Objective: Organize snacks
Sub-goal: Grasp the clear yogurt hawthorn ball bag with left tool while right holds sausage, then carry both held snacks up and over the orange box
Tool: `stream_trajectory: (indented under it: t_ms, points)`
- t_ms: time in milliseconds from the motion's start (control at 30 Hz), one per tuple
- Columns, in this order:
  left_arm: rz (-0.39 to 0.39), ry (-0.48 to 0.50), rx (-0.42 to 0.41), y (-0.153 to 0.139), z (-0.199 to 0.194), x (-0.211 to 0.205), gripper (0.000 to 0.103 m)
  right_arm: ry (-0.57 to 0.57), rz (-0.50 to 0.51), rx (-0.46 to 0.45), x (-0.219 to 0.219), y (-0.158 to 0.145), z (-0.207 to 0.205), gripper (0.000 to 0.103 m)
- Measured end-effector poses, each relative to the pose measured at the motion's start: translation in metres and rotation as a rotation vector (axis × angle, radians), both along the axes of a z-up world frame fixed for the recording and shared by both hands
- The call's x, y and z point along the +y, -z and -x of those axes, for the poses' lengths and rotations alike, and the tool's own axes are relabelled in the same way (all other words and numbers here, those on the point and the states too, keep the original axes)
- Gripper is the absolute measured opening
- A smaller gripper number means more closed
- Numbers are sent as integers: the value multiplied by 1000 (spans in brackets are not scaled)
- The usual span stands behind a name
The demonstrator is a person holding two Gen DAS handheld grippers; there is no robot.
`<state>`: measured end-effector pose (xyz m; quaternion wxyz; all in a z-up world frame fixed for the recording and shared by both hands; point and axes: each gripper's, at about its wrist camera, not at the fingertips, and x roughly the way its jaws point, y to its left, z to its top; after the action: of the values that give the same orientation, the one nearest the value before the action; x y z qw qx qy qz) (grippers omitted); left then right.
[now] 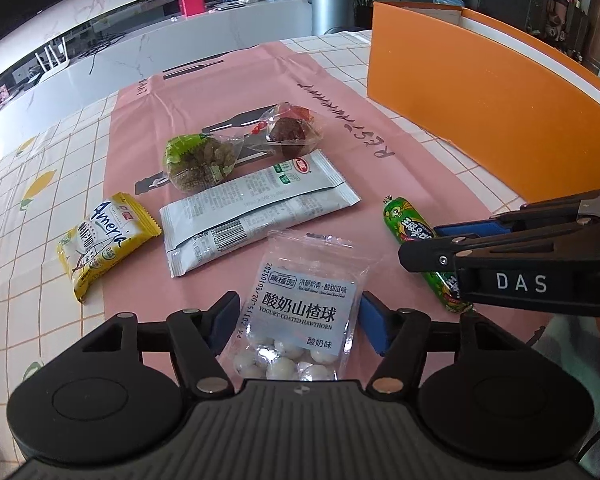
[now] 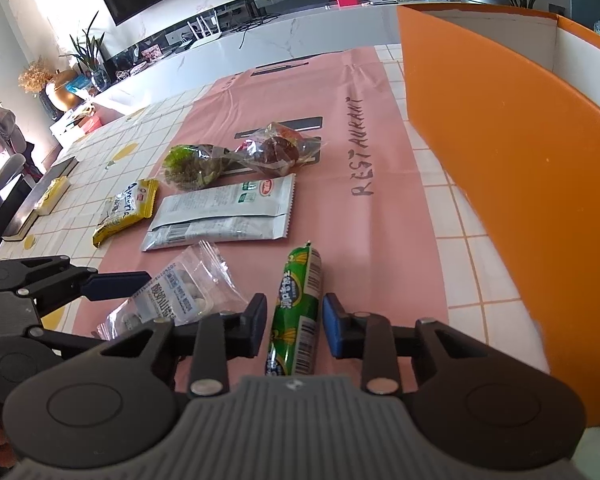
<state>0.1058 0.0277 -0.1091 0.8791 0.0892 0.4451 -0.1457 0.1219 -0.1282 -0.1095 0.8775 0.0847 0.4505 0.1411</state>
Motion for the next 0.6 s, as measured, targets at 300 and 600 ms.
stream_trajectory:
  t_ms: [300, 600]
  points:
    - [108, -188, 3, -10, 14, 20, 66, -9, -34, -17, -4, -6, 6, 21]
    - [281, -262, -49, -55, 26, 22, 66, -9, -96, -88, -27, -46, 22, 21]
